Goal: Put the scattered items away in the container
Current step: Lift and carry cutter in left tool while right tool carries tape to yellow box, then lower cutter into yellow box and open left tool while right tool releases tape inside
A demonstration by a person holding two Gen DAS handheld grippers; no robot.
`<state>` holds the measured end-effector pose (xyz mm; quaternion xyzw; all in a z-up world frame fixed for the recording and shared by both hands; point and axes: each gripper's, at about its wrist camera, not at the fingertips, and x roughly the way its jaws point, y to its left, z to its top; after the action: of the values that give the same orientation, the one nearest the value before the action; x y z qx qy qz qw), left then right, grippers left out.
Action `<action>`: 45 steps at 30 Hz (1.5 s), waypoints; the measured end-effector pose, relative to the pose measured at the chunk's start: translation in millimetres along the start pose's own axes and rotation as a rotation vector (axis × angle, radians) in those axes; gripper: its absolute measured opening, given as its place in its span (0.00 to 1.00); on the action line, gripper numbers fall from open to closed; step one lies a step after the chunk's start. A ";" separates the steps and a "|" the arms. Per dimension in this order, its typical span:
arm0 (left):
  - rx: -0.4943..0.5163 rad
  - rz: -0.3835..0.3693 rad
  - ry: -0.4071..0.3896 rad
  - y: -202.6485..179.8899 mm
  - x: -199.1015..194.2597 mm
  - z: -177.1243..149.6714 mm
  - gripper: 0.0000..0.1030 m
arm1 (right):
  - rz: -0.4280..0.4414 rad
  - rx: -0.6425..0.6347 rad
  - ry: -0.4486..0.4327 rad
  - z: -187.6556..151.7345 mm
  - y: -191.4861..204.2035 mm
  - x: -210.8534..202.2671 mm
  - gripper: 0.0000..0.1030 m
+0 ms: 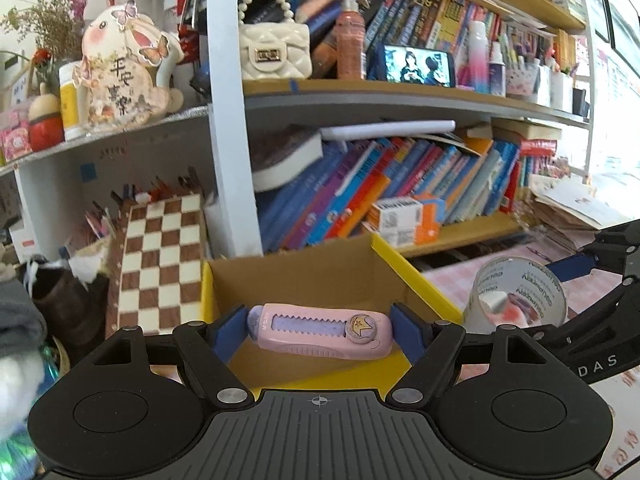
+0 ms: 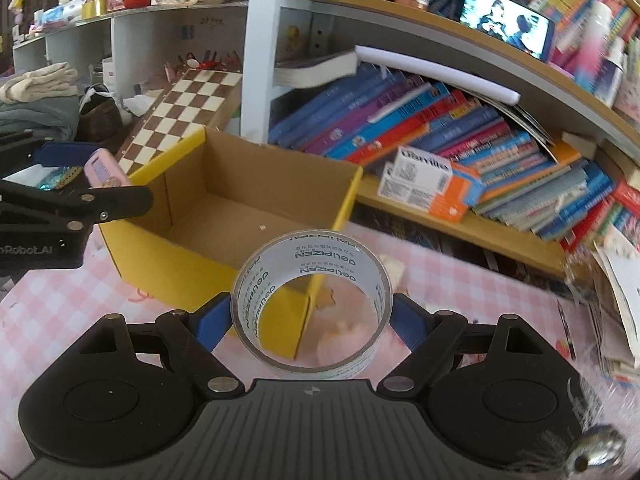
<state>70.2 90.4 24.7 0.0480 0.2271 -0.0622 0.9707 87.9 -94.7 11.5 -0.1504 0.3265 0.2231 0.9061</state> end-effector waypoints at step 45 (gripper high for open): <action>0.526 -0.136 0.463 19.8 172.7 2.3 0.76 | 0.360 -0.699 0.203 88.6 40.0 163.7 0.81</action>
<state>227.6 92.6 -49.2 0.2937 0.4198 -0.1705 0.8417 226.8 26.7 -35.7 -0.4111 0.3397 0.4598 0.7100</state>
